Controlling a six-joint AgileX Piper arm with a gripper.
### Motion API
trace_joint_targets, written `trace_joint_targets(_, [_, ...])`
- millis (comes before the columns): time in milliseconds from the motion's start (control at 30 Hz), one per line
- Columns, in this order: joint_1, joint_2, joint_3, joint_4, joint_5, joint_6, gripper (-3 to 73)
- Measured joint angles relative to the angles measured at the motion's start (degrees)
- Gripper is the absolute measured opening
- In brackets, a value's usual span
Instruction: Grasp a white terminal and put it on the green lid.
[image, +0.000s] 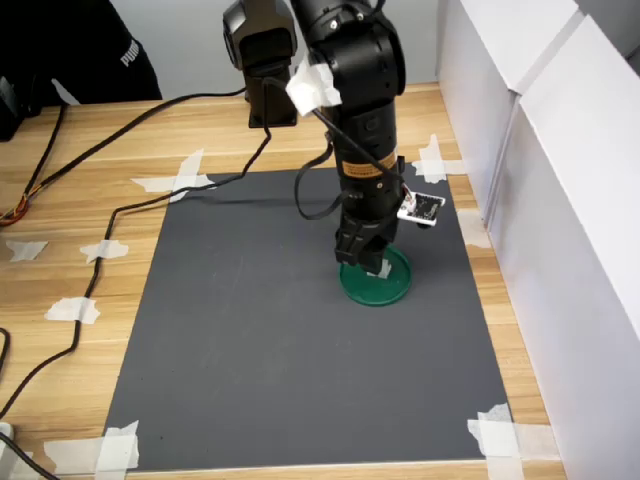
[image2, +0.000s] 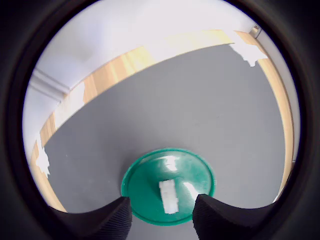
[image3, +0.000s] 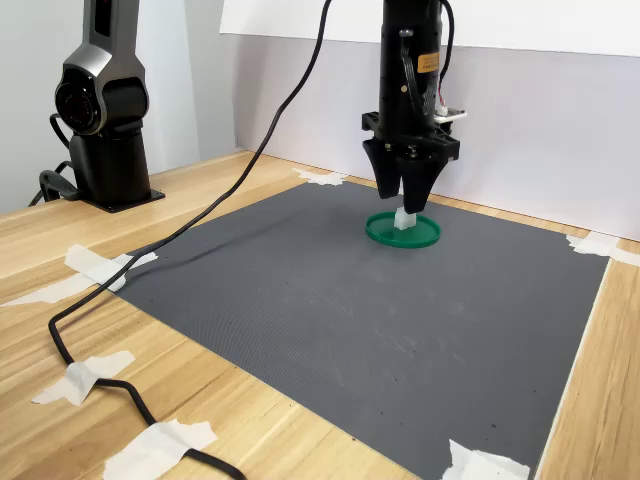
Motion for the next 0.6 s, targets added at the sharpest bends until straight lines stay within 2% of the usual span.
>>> trace_joint_targets(133, [-1.5, -4.8, 0.0, 0.6, -2.1, 4.4, 52.0])
trace_joint_targets(267, [-5.6, -10.0, 0.0, 2.3, -3.4, 7.5, 45.5])
trace_joint_targets(333, [-8.4, -12.7, 0.0, 3.8, -3.9, 7.9, 38.7])
trace_joint_targets(433, [-12.8, -16.9, 0.3, 6.4, -4.7, 8.0, 24.4])
trace_joint_targets(533, [-16.9, -21.6, 2.7, 9.2, -7.6, 7.0, 9.1])
trace_joint_targets(600, [-19.5, -25.4, 5.7, 10.8, -10.8, 6.7, 2.3])
